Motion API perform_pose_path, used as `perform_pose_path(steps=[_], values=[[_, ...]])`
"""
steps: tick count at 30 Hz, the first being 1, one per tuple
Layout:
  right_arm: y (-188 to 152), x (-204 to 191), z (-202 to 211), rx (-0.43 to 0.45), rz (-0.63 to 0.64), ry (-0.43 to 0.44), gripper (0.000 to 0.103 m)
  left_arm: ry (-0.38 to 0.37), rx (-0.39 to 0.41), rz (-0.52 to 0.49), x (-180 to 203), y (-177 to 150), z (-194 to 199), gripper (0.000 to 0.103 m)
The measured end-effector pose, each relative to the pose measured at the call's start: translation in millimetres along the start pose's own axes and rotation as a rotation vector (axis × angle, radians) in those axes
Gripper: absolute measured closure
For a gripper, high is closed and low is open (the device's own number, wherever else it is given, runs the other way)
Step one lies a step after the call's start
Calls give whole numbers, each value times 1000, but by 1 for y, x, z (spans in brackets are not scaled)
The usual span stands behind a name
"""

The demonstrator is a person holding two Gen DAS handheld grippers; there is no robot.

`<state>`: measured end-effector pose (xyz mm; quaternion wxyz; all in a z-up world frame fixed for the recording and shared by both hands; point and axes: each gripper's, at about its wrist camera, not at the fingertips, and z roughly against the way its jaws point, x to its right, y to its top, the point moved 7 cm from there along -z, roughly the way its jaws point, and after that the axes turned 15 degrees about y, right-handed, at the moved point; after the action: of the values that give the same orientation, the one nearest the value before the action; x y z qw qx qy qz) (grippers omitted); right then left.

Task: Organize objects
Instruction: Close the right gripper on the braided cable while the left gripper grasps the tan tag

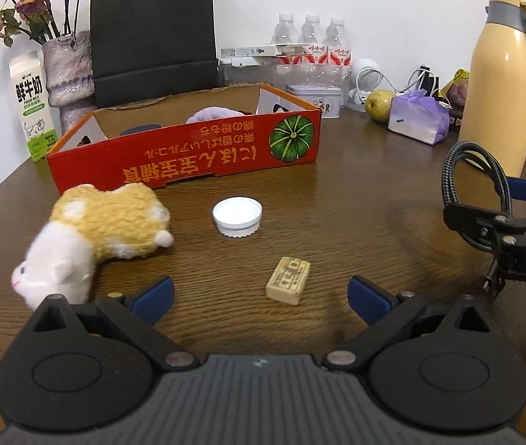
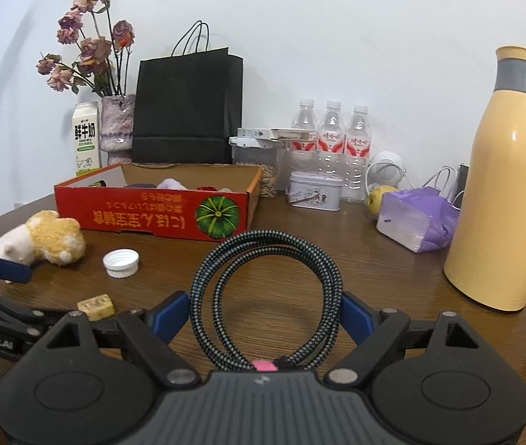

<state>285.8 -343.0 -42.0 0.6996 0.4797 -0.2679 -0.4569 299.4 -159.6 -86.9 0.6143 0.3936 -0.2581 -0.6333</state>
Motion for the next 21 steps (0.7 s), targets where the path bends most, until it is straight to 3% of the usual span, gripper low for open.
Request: perform_pose_path(steps=[6, 12, 15, 17, 21], values=[[-2, 8, 0, -16, -8, 10, 17, 21, -21, 8, 14, 5, -10, 10], [-3, 6, 1, -15, 3, 29, 17, 18, -56, 21, 23, 7, -18, 28], [-3, 6, 1, -14, 6, 28, 17, 11, -54, 18, 28, 7, -17, 53], [-3, 7, 1, -14, 6, 28, 17, -4, -47, 20, 30, 8, -16, 79], [-2, 6, 1, -12, 4, 27, 17, -22, -35, 14, 32, 8, -13, 81]])
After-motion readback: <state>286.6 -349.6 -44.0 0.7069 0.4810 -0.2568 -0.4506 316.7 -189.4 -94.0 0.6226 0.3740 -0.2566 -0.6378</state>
